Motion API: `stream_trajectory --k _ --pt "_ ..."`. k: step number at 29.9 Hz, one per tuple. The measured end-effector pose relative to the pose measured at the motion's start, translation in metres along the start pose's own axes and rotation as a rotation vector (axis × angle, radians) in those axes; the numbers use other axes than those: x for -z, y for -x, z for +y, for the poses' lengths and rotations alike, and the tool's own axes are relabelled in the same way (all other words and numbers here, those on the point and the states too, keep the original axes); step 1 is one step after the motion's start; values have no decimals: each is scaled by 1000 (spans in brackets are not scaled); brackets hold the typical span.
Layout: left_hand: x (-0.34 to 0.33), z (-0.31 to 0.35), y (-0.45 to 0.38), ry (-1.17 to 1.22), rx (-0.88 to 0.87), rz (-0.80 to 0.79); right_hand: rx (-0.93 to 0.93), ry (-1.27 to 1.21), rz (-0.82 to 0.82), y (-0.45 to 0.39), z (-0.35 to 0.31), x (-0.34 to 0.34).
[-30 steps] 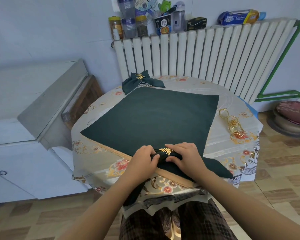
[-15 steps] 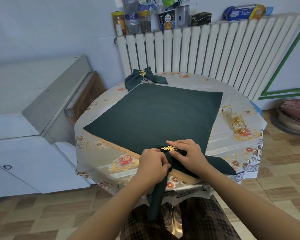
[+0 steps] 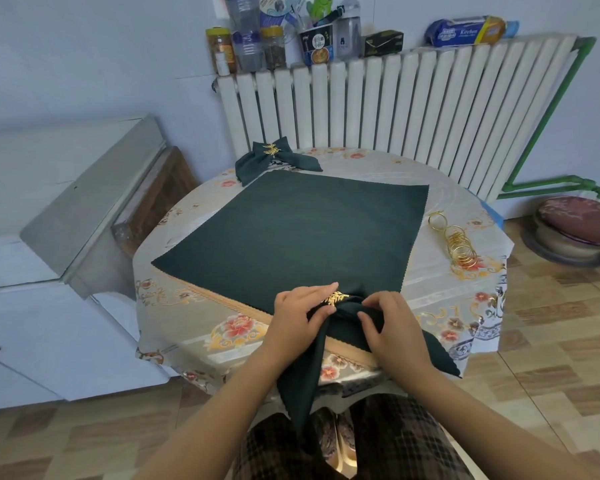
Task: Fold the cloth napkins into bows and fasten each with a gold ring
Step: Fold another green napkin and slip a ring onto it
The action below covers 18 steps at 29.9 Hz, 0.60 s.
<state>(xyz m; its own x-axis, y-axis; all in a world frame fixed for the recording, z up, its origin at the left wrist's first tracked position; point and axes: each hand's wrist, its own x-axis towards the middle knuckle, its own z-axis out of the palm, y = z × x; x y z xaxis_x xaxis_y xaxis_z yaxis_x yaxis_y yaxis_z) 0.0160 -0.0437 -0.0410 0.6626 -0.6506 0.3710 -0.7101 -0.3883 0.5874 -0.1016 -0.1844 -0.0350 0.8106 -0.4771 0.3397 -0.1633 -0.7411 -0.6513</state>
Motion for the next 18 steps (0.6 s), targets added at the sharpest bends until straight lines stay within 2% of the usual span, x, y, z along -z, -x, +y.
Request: stream_trajectory --k 5,11,15,18 --pt "-4 -5 5 -35 33 61 63 -25 -30 16 -9 -10" --pt "3 1 6 -109 54 -13 208 45 11 26 -15 -16" --pt "6 3 5 -232 35 -69 222 81 -53 24 -20 -13" --pt "8 5 7 -241 44 -90 151 75 -122 12 -22 0"
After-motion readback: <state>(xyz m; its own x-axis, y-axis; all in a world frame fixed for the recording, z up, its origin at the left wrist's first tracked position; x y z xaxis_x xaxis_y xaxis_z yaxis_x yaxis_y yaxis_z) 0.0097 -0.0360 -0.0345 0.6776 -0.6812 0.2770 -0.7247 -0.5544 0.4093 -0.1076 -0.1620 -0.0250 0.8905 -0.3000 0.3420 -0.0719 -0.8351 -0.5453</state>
